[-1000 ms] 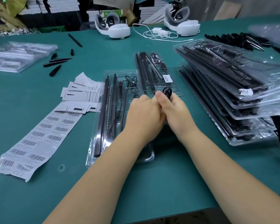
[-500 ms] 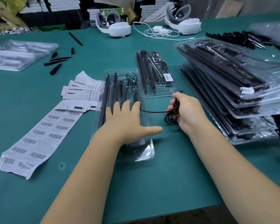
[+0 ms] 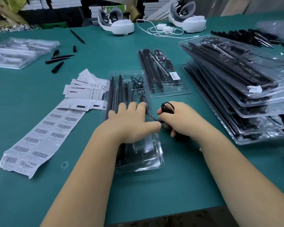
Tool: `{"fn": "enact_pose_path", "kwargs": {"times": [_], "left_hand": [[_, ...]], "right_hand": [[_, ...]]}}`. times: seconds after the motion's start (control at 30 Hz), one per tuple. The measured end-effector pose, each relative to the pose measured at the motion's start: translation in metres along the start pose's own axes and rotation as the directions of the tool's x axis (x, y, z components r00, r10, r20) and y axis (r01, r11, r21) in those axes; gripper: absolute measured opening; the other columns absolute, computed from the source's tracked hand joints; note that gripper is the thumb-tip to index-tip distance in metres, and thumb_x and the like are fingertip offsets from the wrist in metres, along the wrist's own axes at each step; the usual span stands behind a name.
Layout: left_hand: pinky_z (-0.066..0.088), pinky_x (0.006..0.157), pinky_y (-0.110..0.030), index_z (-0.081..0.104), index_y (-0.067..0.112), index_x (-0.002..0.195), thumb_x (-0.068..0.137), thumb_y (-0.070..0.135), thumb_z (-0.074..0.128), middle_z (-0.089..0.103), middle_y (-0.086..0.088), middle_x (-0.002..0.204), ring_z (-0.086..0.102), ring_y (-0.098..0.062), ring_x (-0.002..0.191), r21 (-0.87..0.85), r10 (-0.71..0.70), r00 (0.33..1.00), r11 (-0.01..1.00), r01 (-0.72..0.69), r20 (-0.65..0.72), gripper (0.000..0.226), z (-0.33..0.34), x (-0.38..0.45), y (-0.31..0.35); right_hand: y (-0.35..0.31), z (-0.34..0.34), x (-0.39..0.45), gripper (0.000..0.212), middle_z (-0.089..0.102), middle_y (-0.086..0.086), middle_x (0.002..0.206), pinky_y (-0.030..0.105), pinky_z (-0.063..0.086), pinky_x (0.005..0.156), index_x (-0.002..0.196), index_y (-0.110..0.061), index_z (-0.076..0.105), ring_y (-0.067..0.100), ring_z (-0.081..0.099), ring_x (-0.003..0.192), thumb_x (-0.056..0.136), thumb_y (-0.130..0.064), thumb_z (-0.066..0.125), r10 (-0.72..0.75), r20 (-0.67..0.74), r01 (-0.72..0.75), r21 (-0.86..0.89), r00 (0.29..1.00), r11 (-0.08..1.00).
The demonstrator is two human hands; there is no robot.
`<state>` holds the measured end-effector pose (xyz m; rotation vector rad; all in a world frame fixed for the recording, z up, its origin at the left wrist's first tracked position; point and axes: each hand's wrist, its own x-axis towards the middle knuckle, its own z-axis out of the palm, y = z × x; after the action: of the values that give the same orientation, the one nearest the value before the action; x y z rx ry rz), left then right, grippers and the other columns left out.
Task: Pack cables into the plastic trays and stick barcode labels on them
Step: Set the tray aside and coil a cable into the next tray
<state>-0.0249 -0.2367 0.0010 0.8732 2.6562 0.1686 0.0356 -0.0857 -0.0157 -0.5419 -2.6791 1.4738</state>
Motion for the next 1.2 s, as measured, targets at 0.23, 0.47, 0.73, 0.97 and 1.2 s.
{"fn": "enact_pose_path", "kwargs": {"times": [0.23,0.47,0.73,0.97,1.2], "left_hand": [[0.017,0.105,-0.05,0.015,0.036,0.146,0.066,0.073,0.032,0.023,0.005,0.15,0.015,-0.022,0.136,-0.022,0.017,1.0,1.0,-0.017,-0.008,0.09,0.0,0.002,-0.002],[0.011,0.108,-0.053,-0.002,0.037,0.151,0.065,0.069,0.017,0.015,0.002,0.155,0.008,-0.026,0.141,-0.006,-0.034,0.999,0.999,0.034,0.006,0.094,0.0,0.004,0.001],[0.013,0.108,-0.047,0.003,0.042,0.15,0.068,0.064,0.024,0.016,0.01,0.152,0.006,-0.021,0.14,-0.145,-0.035,0.998,0.989,0.042,0.055,0.088,-0.007,0.004,-0.003],[0.015,0.104,-0.046,0.006,0.043,0.149,0.063,0.064,0.029,0.02,0.012,0.148,0.009,-0.02,0.139,-0.167,-0.054,0.997,0.984,0.061,0.047,0.091,-0.006,0.005,-0.004],[0.015,0.104,-0.046,0.009,0.043,0.149,0.059,0.066,0.029,0.021,0.012,0.148,0.009,-0.02,0.14,-0.2,-0.054,0.998,0.978,0.06,0.037,0.094,-0.006,0.006,-0.005]], "right_hand": [[-0.002,0.01,-0.006,0.028,0.06,-0.003,0.053,0.019,0.039,0.038,0.109,-0.025,0.049,0.007,0.045,0.036,0.086,-0.015,0.06,0.029,0.067,-0.042,0.195,0.997,0.98],[-0.017,0.02,-0.013,0.018,0.052,0.003,0.069,0.021,0.035,0.036,0.078,-0.014,0.05,0.012,0.044,0.037,0.088,-0.03,0.047,0.232,0.054,-0.198,0.727,0.971,0.658],[-0.012,0.022,-0.012,0.012,0.059,0.008,0.072,0.022,0.042,0.037,0.094,-0.007,0.054,0.009,0.053,0.041,0.093,-0.019,0.053,0.178,0.015,-0.165,0.458,0.984,0.873],[-0.008,0.024,-0.015,0.01,0.063,0.001,0.057,0.022,0.049,0.046,0.072,-0.011,0.066,0.014,0.057,0.049,0.081,-0.009,0.07,0.128,-0.153,-0.032,0.514,0.98,0.857],[-0.013,0.026,-0.013,0.007,0.066,0.012,0.085,0.027,0.051,0.05,0.092,-0.013,0.064,0.024,0.061,0.066,0.085,-0.013,0.066,0.208,-0.147,-0.099,0.535,0.967,0.839]]}}
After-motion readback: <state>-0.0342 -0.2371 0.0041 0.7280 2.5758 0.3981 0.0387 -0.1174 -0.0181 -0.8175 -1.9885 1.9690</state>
